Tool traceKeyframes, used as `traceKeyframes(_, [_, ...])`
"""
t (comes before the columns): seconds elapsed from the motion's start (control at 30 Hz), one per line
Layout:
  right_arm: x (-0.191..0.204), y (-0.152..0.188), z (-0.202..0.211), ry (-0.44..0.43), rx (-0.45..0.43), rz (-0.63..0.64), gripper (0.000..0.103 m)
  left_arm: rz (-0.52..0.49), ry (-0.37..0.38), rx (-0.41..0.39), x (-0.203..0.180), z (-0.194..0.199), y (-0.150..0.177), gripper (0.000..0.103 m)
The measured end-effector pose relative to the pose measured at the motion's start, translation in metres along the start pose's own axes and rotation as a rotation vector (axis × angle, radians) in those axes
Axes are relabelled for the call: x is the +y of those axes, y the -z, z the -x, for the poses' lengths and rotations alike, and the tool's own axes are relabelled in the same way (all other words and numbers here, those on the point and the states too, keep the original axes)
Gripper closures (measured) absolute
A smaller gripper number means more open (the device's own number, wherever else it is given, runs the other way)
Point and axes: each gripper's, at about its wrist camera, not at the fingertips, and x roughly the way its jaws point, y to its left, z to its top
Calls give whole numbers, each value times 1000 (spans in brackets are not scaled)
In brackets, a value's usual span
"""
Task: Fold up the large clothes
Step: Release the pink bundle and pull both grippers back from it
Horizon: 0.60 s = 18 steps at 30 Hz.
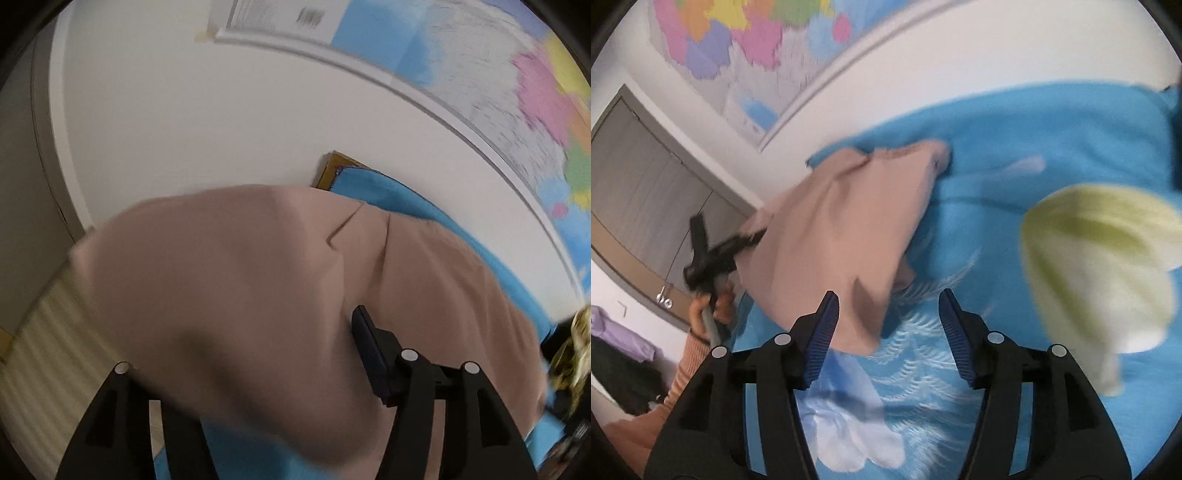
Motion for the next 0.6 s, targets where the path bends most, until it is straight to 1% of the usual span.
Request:
traceKeyframes(0.07, [5, -5, 10, 34, -52, 21, 47, -16, -60, -51, -1, 23, 10, 40])
traceKeyframes(0.13, [17, -12, 19, 43, -82, 81, 53, -22, -95, -107, -4, 43, 18, 39])
traceKeyframes(0.17, [31, -15, 17, 47, -91, 132, 54, -31, -105, -134, -9, 54, 22, 39])
traceKeyframes(0.2, [34, -17, 17, 44, -87, 172, 57, -44, -104, -151, -13, 60, 25, 36])
traceKeyframes(0.23, [44, -17, 11, 52, -78, 216, 60, -77, -90, -173, -23, 66, 28, 35])
traceKeyframes(0.27, [54, -17, 2, 71, -63, 259, 62, -110, -82, -185, -33, 69, 31, 35])
traceKeyframes(0.3, [64, -15, -13, 89, -27, 303, 66, -153, -67, -196, -46, 72, 35, 34])
traceKeyframes(0.33, [69, -12, -25, 98, 5, 316, 73, -191, -36, -195, -58, 73, 39, 32])
traceKeyframes(0.37, [68, -8, -37, 103, 44, 318, 75, -227, -5, -186, -71, 70, 44, 30])
traceKeyframes(0.4, [68, -3, -56, 108, 112, 324, 77, -246, 2, -173, -79, 64, 47, 30])
traceKeyframes(0.43, [68, 3, -66, 125, 145, 334, 77, -261, 17, -150, -84, 59, 50, 30])
traceKeyframes(0.47, [69, 9, -73, 140, 165, 350, 77, -271, 34, -120, -89, 49, 52, 30])
traceKeyframes(0.5, [72, 15, -76, 150, 166, 381, 77, -276, 35, -78, -94, 36, 56, 30])
traceKeyframes(0.57, [77, 17, -72, 169, 171, 412, 77, -278, 26, -33, -95, 21, 62, 30])
traceKeyframes(0.6, [77, 14, -70, 160, 175, 398, 76, -272, 24, -28, -95, 18, 64, 30])
